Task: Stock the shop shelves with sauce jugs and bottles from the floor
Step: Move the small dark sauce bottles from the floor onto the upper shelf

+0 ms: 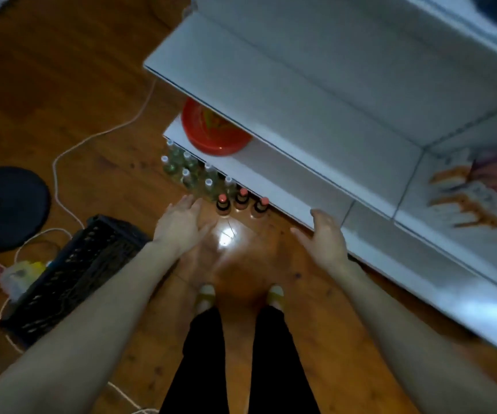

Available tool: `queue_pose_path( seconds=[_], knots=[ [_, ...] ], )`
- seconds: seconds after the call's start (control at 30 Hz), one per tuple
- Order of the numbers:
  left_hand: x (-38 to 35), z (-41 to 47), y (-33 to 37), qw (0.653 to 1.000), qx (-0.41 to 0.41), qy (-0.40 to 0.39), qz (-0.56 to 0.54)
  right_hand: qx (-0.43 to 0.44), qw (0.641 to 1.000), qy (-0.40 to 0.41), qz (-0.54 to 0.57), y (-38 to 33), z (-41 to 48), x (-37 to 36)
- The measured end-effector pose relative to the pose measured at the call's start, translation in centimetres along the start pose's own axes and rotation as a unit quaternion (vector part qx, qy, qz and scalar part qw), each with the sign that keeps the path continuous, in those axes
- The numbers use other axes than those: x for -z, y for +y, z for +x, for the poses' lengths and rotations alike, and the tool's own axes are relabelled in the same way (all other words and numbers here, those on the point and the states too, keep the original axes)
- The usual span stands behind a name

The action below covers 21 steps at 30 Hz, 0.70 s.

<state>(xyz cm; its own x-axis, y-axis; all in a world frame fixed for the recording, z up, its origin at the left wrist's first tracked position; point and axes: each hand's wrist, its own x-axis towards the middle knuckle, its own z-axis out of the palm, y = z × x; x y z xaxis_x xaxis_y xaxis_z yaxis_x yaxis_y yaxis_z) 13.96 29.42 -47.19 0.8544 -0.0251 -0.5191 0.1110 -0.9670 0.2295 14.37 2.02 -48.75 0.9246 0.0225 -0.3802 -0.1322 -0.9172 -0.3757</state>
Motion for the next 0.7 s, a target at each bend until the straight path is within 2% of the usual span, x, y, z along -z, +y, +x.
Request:
queue_pose_path(
  seconds=[0.17, 0.3, 0.43, 0.57, 0.7],
  knots=[
    [-6.4, 6.1, -2.7, 1.000, -0.009, -0.026, -0.001, -0.069, 0.996, -0.058, 0.026, 3.0, 1.9, -8.7],
    [-16.1, 13.5, -5.0, 0.999, 0.022, -0.028, -0.034, -0.111, 0.988, -0.080, 0.068, 6.8, 7.5, -17.7],
    [-26.8, 21.2, -6.7, 0.991, 0.061, -0.013, -0.118, -0.136, 0.980, -0.070, 0.127, 11.2, 14.3, -27.1],
    [-36.0, 28.9, -8.1, 0.969, 0.103, 0.050, -0.217, -0.143, 0.973, -0.042, 0.176, 15.1, 21.1, -35.9],
    [-43.2, 35.8, -9.7, 0.936, 0.073, 0.165, -0.302, -0.136, 0.964, 0.000, 0.229, 17.6, 26.8, -43.2]
  ],
)
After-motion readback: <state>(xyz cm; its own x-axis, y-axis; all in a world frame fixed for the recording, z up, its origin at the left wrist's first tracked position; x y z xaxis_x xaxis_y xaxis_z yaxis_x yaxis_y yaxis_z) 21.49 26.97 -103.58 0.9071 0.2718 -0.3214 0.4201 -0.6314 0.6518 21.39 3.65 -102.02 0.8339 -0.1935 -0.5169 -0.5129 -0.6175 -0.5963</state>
